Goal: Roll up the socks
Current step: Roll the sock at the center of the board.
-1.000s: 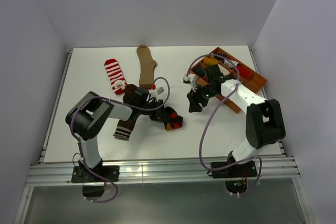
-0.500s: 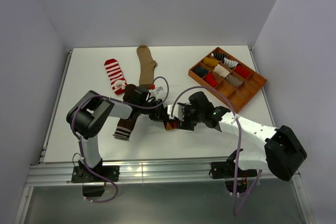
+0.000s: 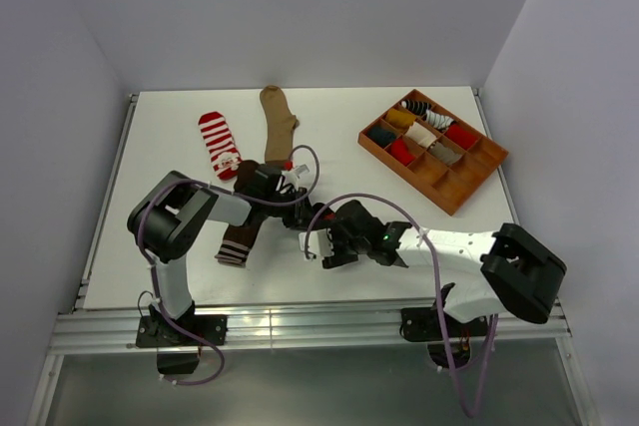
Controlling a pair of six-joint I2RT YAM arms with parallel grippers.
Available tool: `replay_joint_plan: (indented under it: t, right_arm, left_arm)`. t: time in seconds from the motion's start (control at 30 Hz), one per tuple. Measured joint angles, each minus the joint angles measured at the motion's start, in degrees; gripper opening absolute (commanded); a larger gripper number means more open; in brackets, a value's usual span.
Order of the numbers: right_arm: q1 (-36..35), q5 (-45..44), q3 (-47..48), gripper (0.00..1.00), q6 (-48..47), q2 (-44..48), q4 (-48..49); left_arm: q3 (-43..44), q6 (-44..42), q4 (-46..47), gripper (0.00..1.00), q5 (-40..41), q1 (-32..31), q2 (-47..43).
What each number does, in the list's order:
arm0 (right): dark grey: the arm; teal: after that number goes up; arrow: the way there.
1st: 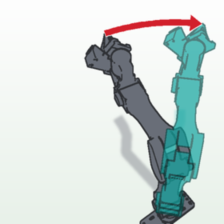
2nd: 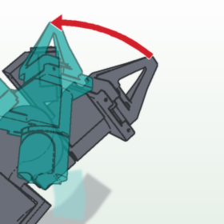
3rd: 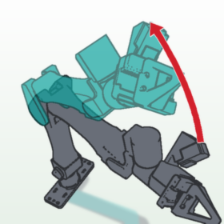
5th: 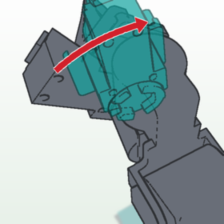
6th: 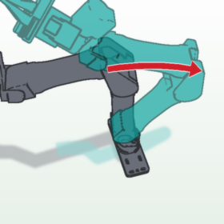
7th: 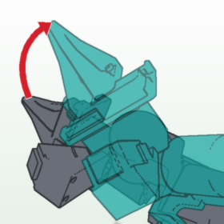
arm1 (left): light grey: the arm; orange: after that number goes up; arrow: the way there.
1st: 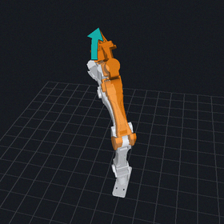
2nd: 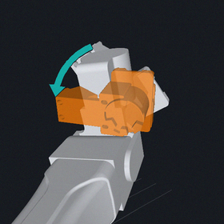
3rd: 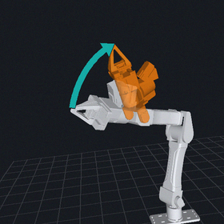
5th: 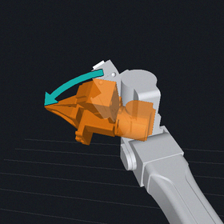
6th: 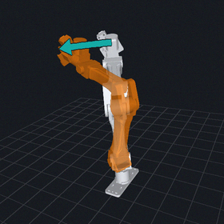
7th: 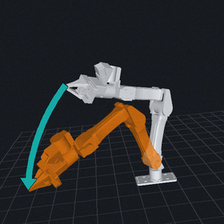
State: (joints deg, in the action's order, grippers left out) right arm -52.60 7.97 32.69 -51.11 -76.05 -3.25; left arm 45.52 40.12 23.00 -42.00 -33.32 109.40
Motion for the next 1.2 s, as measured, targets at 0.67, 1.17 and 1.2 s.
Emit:
replay_joint_plan:
  t: [0.67, 1.17, 1.2]
  right_arm:
    - [0.0, -3.1, 9.3, 0.24, -2.5, -10.5, -3.6]
    - [2.6, 2.6, 14.6, 0.23, -1.0, -10.8, -17.0]
    - [2.7, 3.0, 15.3, 0.23, -1.0, -11.3, -18.2]
  left_arm:
    - [-0.9, -0.9, -1.1, 0.25, 2.5, 1.1, -2.3]
    - [-3.0, -3.5, -5.4, 0.41, 13.6, 0.7, -10.4]
    - [-3.6, -3.5, -5.4, 0.41, 14.6, 0.7, -11.3]
